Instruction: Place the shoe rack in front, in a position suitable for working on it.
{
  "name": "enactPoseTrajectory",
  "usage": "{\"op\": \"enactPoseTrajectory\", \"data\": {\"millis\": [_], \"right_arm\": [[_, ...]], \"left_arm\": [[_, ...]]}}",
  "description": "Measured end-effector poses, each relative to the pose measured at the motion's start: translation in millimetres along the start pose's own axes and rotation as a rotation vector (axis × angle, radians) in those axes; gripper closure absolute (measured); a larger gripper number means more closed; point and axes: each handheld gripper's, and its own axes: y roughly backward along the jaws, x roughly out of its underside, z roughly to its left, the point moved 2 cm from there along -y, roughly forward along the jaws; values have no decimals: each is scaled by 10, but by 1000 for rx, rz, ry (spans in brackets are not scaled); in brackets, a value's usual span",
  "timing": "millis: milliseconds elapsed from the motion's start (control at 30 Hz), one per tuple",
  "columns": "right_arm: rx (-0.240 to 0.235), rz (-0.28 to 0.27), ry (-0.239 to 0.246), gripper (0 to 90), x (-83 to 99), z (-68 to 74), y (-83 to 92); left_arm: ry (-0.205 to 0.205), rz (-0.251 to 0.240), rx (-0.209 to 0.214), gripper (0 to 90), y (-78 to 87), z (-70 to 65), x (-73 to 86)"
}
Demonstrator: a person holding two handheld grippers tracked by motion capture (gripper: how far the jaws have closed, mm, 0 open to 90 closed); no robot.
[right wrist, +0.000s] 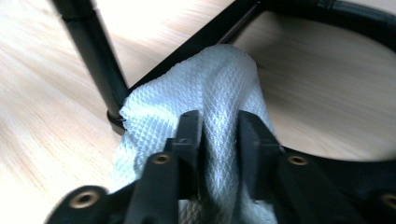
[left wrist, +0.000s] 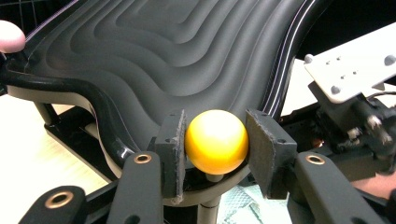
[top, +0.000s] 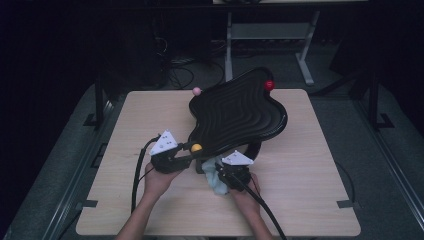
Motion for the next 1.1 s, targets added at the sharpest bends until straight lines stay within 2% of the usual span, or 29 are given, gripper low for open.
{"op": "enactPoseTrajectory", "data": {"millis": [33, 100, 167, 300, 367, 467, 567, 700, 767, 833, 867, 967, 1033, 1067, 1100], "right_arm": [[16, 1, 14, 772, -1, 6, -1], [16, 11, 11, 788, -3, -43, 11], [75, 19, 20, 794, 8, -147, 41], [135, 20, -15, 803, 42, -366, 103], [132, 14, -35, 810, 59, -410, 118], [141, 17, -37, 818, 57, -346, 112], [105, 13, -41, 820, 54, -246, 101], [68, 11, -4, 819, 62, -94, 102], [55, 14, 11, 818, 67, -90, 119], [63, 15, 4, 816, 83, -164, 149], [88, 12, 2, 815, 94, -234, 168], [180, 3, -46, 812, 132, -525, 220], [185, -10, -105, 812, 145, -691, 252], [169, -14, -123, 812, 148, -714, 260], [173, -10, -112, 812, 148, -692, 255]], "left_arm": [[3, 0, 1, 598, 1, 1, 1], [6, -1, 3, 598, 1, 3, 2], [4, -1, 3, 598, 3, 4, 2], [4, -1, 2, 596, 3, 14, 2], [9, -1, -1, 594, 3, 21, 3], [16, 0, -23, 594, 28, 53, 8], [37, -7, -43, 595, 72, 124, 31], [55, -9, -51, 597, 118, 192, 49], [58, -8, -50, 598, 122, 196, 50], [50, -6, -57, 598, 122, 187, 47], [52, -6, -57, 597, 122, 189, 48], [54, -8, -60, 596, 119, 190, 48], [55, -8, -59, 598, 116, 191, 47], [55, -8, -61, 598, 115, 192, 47], [56, -8, -62, 598, 115, 196, 48]]}}
